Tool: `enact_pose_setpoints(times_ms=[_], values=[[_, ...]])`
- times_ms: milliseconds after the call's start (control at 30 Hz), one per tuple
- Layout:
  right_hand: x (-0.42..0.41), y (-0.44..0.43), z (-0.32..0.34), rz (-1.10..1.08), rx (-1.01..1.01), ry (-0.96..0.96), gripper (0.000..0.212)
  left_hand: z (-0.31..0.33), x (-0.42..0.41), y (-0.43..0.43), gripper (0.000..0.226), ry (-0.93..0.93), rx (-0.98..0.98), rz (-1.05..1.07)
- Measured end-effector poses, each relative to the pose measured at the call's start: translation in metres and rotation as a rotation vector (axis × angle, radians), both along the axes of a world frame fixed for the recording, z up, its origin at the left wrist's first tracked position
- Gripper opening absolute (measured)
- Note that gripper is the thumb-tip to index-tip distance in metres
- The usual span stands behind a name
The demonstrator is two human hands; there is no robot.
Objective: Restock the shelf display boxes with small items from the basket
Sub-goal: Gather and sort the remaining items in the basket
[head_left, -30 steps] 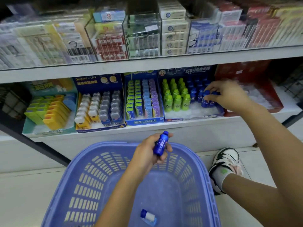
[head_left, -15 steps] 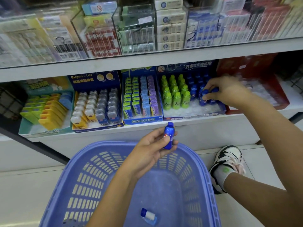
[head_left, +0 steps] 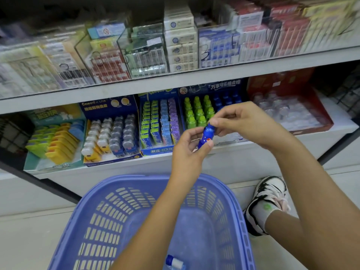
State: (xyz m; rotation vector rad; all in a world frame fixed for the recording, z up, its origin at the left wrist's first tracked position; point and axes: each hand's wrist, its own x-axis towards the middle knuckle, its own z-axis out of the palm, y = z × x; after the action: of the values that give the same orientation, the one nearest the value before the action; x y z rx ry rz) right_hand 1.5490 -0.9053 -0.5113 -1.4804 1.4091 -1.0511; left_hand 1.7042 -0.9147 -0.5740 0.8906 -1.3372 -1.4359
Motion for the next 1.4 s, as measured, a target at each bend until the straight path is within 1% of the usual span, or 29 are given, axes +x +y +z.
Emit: enact_pose_setpoints(times_ms=[67, 167, 233, 267, 300, 367, 400, 433, 500, 533, 633, 767, 933, 1067, 1100, 1167, 1233, 1300, 1333, 1367, 1400], values=[[-0.006, -0.001, 0.007, -0.026, -0.042, 0.047, 0.014, 0.004, -0.009, -0.006, 0.03, 0.021, -0.034, -0.001], [-0.011, -0.003, 0.011, -0.05, -0.076, 0.202, 0.018, 0.007, -0.017, -0.015, 0.031, 0.038, -0.067, -0.02], [-0.019, -0.005, 0.011, -0.089, -0.075, 0.251, 0.02, 0.004, -0.022, -0.018, 0.03, 0.0, -0.087, -0.028], [-0.026, -0.006, 0.011, -0.131, -0.086, 0.285, 0.022, 0.0, -0.023, -0.018, 0.031, -0.068, -0.121, -0.035], [-0.035, -0.007, 0.011, -0.185, -0.106, 0.332, 0.023, -0.004, -0.024, -0.019, 0.034, -0.197, -0.19, -0.04], [-0.051, -0.01, 0.011, -0.295, -0.147, 0.448, 0.024, -0.017, -0.021, -0.02, 0.042, -0.58, -0.414, -0.058], [-0.056, -0.012, 0.01, -0.334, -0.165, 0.507, 0.024, -0.023, -0.019, -0.021, 0.045, -0.742, -0.504, -0.086], [-0.059, -0.014, 0.007, -0.357, -0.182, 0.562, 0.024, -0.029, -0.017, -0.021, 0.048, -0.864, -0.556, -0.132], [-0.058, -0.02, -0.001, -0.353, -0.204, 0.642, 0.023, -0.039, -0.013, -0.019, 0.053, -1.02, -0.619, -0.208], [-0.056, -0.023, -0.006, -0.333, -0.208, 0.665, 0.024, -0.042, -0.011, -0.019, 0.055, -1.058, -0.645, -0.22], [-0.052, -0.033, -0.017, -0.262, -0.206, 0.731, 0.026, -0.044, -0.008, -0.021, 0.057, -1.069, -0.681, -0.234], [-0.047, -0.043, -0.024, -0.196, -0.182, 0.758, 0.026, -0.041, -0.006, -0.022, 0.057, -1.069, -0.688, -0.262], [-0.046, -0.053, -0.027, -0.17, -0.126, 0.922, 0.03, -0.043, -0.005, -0.023, 0.057, -1.047, -0.701, -0.258], [-0.042, -0.061, -0.032, -0.168, -0.045, 0.968, 0.033, -0.042, -0.005, -0.025, 0.058, -1.05, -0.682, -0.289], [-0.042, -0.063, -0.03, -0.174, -0.013, 0.965, 0.034, -0.039, -0.004, -0.025, 0.057, -1.039, -0.655, -0.314], [-0.041, -0.065, -0.025, -0.168, 0.059, 0.988, 0.037, -0.029, 0.002, -0.024, 0.053, -0.96, -0.574, -0.338], [-0.036, -0.063, -0.02, -0.152, 0.092, 1.087, 0.039, -0.019, 0.021, -0.022, 0.043, -0.852, -0.507, -0.282], [-0.027, -0.055, -0.019, -0.202, -0.018, 1.182, 0.036, -0.018, 0.052, -0.02, 0.029, -0.791, -0.423, -0.198], [-0.019, -0.048, -0.019, -0.238, -0.102, 1.163, 0.035, -0.021, 0.071, -0.019, 0.023, -0.793, -0.352, -0.176], [-0.007, -0.041, -0.018, -0.247, -0.17, 1.084, 0.033, -0.027, 0.091, -0.019, 0.019, -0.836, -0.27, -0.169], [0.009, -0.034, -0.019, -0.212, -0.199, 0.981, 0.03, -0.036, 0.111, -0.018, 0.017, -0.931, -0.182, -0.182]])
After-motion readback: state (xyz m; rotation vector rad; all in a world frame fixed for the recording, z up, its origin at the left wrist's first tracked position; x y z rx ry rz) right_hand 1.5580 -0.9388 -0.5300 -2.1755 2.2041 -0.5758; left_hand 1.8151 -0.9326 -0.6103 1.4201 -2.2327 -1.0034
